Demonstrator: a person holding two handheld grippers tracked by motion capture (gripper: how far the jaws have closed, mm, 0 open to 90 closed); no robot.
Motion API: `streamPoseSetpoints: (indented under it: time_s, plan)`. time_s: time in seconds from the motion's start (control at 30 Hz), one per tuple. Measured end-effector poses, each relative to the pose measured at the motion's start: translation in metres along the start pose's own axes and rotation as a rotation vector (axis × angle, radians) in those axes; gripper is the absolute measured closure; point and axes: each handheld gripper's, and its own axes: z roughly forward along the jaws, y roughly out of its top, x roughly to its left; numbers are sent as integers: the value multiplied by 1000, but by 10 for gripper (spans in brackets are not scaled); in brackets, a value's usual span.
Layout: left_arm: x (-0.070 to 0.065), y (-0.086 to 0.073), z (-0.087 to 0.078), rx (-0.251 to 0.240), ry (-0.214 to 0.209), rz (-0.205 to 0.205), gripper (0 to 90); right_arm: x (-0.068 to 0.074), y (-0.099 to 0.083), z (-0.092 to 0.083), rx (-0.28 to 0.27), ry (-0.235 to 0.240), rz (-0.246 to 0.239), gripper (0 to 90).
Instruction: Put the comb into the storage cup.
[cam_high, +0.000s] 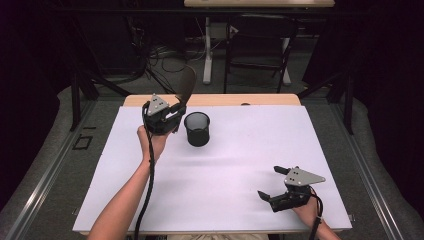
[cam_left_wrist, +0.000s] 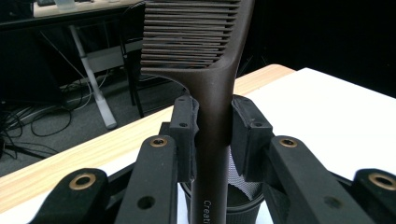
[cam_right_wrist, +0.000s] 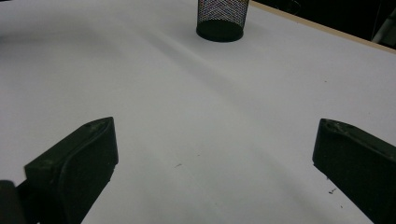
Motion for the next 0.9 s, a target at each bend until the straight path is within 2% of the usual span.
streamPoseSetpoints:
  time_s: [0.9]
  plan:
    - [3,12,14,-16,-8,10,724,0,0,1,1,2,-1,0]
